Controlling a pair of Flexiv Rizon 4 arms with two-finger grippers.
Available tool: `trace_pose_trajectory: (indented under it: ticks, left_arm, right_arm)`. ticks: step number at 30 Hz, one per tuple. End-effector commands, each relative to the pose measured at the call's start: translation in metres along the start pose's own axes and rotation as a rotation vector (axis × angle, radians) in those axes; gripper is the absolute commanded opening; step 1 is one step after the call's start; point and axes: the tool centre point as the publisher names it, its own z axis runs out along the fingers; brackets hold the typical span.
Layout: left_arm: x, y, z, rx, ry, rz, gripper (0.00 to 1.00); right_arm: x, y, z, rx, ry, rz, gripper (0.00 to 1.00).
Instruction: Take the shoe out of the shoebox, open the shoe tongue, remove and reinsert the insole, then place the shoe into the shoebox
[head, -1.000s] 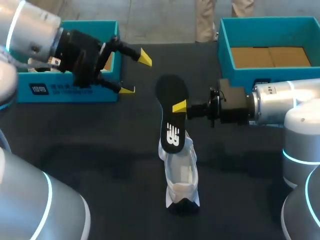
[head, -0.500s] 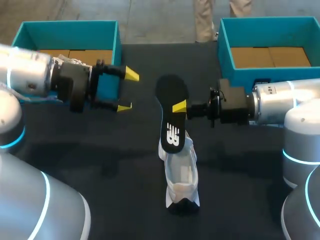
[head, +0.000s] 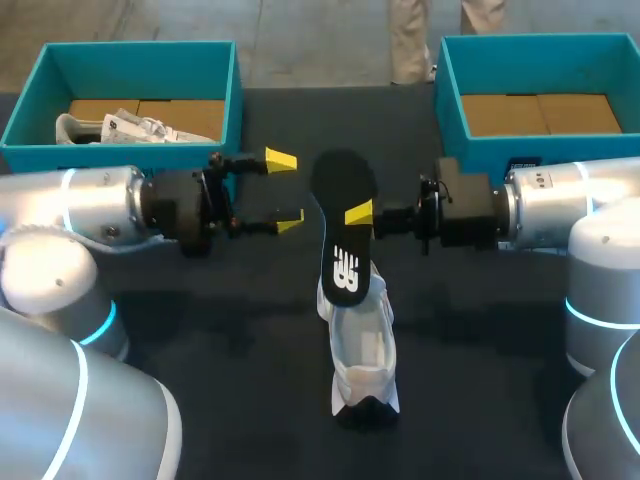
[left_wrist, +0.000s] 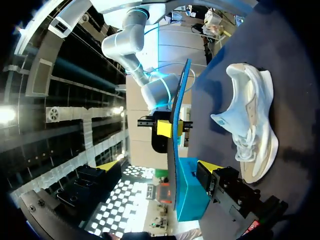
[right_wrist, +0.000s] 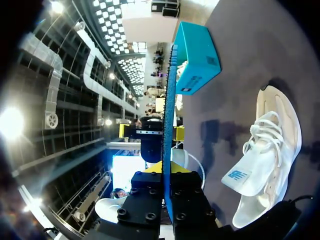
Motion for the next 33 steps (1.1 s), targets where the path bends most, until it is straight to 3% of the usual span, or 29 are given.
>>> trace_pose_trajectory:
  ticks: [1, 14, 18, 23, 33]
  left_arm:
    - [0.006, -0.001, 0.017, -0.012, -0.103, 0.009, 1.0]
    - [0.009, 0.007, 0.04, -0.034, -0.101, 0.027, 0.87]
    - [0.01, 0.007, 0.047, -0.048, -0.092, 0.043, 0.78]
    - [0.012, 0.006, 0.053, -0.061, -0.081, 0.054, 0.57]
    - [0.019, 0.003, 0.058, -0.062, -0.04, 0.065, 0.41]
  right_arm:
    - [0.0, -0.001, 0.001, -0.002, -0.003, 0.0, 0.0]
    - [0.0, -0.001, 0.001, -0.002, -0.003, 0.0, 0.0]
    - [0.0, -0.001, 0.001, -0.002, -0.003, 0.0, 0.0]
    - [0.0, -0.001, 0.001, -0.002, -0.003, 0.0, 0.0]
    - [0.0, -0.001, 0.001, -0.002, -0.003, 0.0, 0.0]
